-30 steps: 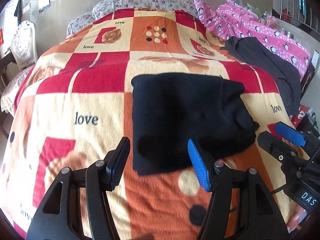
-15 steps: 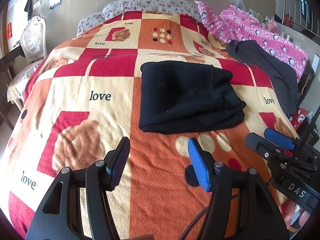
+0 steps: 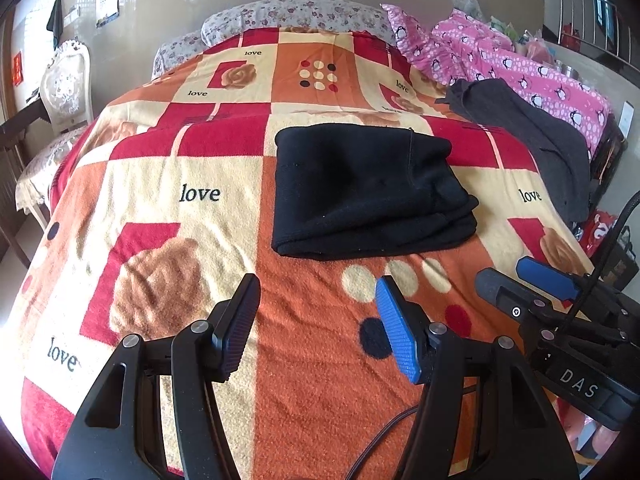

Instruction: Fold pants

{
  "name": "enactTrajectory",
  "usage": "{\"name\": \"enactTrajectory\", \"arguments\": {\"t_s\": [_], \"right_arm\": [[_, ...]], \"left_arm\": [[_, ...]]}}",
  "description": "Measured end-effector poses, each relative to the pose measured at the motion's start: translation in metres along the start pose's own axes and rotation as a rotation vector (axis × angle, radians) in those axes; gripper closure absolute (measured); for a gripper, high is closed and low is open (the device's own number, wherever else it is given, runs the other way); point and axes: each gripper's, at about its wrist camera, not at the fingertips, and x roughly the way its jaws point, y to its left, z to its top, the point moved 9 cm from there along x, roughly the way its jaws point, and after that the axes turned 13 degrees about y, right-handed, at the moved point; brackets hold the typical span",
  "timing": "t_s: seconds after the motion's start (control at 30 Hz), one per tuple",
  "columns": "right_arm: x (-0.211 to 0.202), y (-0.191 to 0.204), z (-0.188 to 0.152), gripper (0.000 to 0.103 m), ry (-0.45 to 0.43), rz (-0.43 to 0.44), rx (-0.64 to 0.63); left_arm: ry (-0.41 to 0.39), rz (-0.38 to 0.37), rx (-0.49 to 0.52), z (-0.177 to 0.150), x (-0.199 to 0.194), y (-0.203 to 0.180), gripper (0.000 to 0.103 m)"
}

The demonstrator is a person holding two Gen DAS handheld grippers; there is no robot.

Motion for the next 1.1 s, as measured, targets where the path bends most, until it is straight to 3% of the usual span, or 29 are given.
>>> {"name": "enactTrajectory", "arguments": {"t_s": [0.77,1.1], "right_arm": [[0.005,0.004,-0.006,0.046,0.021,0.017,0.012],[0.006,0.004,-0.009,0.046,0.026,0.02,0.019]], "left_arm": [[-0.001,0.003,-0.004,-0.002,0.001,0.0,0.042],[-0.076,0.033,0.01,0.003,-0.009,-0.002,0.042]]}}
